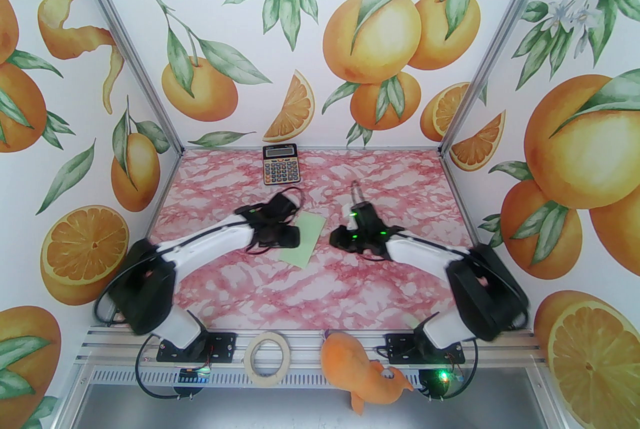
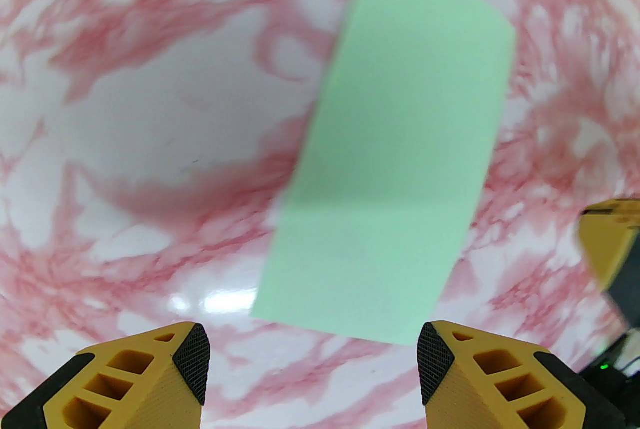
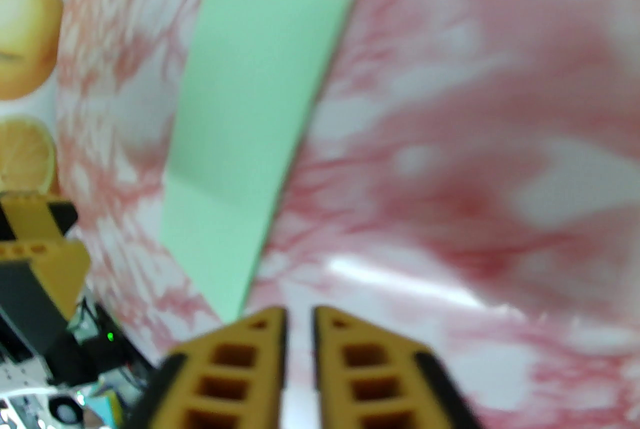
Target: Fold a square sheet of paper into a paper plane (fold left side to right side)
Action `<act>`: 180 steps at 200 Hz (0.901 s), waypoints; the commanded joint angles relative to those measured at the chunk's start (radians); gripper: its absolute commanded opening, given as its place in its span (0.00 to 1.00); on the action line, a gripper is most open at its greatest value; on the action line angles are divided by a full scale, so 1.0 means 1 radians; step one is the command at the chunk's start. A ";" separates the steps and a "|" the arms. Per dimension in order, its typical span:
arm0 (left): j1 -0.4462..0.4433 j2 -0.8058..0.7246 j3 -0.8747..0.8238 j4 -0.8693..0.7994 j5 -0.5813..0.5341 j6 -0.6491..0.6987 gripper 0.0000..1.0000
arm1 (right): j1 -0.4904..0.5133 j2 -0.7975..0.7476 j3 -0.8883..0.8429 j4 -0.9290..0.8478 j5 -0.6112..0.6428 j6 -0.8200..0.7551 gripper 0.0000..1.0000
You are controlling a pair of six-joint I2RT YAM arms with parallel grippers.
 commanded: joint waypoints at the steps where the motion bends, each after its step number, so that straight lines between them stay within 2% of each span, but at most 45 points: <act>1: 0.034 -0.049 -0.088 0.117 0.084 -0.060 0.72 | 0.048 0.071 0.070 0.055 -0.028 0.012 0.08; 20: 0.059 -0.064 -0.138 0.177 0.125 -0.071 0.71 | 0.070 0.134 0.107 0.048 -0.028 0.008 0.02; 34: 0.076 -0.062 -0.171 0.220 0.156 -0.085 0.69 | 0.079 0.163 0.124 0.039 -0.019 0.001 0.00; 90: 0.096 0.004 -0.207 0.331 0.237 -0.092 0.65 | 0.080 0.235 0.151 -0.024 0.044 -0.050 0.00; 180: 0.057 0.093 -0.205 0.354 0.272 -0.103 0.64 | 0.082 0.250 0.129 -0.001 0.034 -0.042 0.00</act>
